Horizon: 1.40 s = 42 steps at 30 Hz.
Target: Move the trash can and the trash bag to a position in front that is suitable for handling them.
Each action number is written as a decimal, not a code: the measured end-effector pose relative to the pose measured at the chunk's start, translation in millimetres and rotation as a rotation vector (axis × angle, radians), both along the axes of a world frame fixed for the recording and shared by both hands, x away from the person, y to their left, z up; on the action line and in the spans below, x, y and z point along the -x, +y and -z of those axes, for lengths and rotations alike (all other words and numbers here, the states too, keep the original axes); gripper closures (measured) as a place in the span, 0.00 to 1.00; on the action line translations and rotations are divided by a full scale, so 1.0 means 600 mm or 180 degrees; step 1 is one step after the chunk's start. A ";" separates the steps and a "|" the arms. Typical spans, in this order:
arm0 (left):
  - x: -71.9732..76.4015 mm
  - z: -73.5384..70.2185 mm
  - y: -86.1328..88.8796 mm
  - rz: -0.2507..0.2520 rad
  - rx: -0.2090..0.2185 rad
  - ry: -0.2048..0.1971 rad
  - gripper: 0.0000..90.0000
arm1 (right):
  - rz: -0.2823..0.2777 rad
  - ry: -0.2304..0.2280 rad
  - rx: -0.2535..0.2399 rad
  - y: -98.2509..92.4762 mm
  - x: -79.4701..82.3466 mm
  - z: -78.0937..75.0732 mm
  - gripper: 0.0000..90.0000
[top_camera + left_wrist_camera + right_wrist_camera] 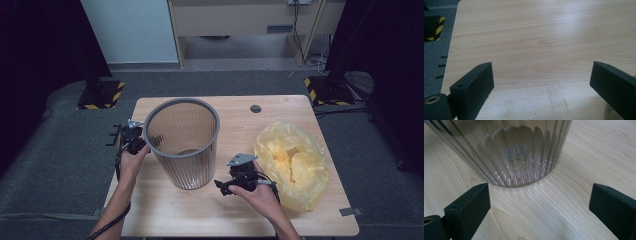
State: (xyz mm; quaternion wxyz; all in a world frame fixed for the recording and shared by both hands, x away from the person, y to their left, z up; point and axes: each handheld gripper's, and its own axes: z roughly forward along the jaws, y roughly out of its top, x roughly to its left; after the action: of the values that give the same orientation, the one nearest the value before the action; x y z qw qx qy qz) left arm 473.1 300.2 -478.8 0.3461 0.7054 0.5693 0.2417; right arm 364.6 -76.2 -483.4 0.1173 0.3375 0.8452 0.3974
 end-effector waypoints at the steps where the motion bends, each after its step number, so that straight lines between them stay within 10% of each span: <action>1: -0.001 0.000 -0.001 -0.0003 0.0011 -0.0004 0.05 | -0.0001 0.0010 -0.0015 0.000 0.000 -0.001 0.04; 42: 0.030 -0.026 -0.068 0.0316 0.0048 -0.0025 0.18 | 0.0055 0.0049 -0.0008 -0.046 0.029 -0.006 0.04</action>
State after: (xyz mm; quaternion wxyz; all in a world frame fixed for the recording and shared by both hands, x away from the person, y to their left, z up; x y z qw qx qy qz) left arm 454.9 259.2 -462.9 0.3653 0.7292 0.5341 0.2226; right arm 346.9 -103.6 -480.1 0.1138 0.3480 0.8427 0.3948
